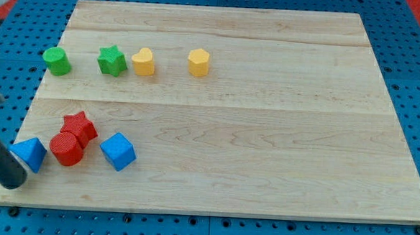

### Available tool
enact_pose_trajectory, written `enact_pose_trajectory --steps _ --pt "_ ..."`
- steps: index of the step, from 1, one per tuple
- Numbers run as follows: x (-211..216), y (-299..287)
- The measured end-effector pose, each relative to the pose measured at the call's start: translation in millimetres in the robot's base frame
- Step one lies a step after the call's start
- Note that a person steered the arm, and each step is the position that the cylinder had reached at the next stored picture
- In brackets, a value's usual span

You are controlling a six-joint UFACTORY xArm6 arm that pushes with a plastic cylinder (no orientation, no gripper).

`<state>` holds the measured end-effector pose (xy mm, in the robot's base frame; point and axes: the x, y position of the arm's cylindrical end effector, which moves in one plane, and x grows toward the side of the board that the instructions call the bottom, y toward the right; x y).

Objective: Place the red star vertically below the yellow hexagon

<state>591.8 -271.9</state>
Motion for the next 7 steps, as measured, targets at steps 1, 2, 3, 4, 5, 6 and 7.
enact_pose_trajectory --steps 1,2,3,4,5,6,7 --pt "0 0" --pt "-10 5" --pt "-18 5" --pt "3 -15" --pt "2 -31" --pt "-8 -33" --pt "-19 -23"
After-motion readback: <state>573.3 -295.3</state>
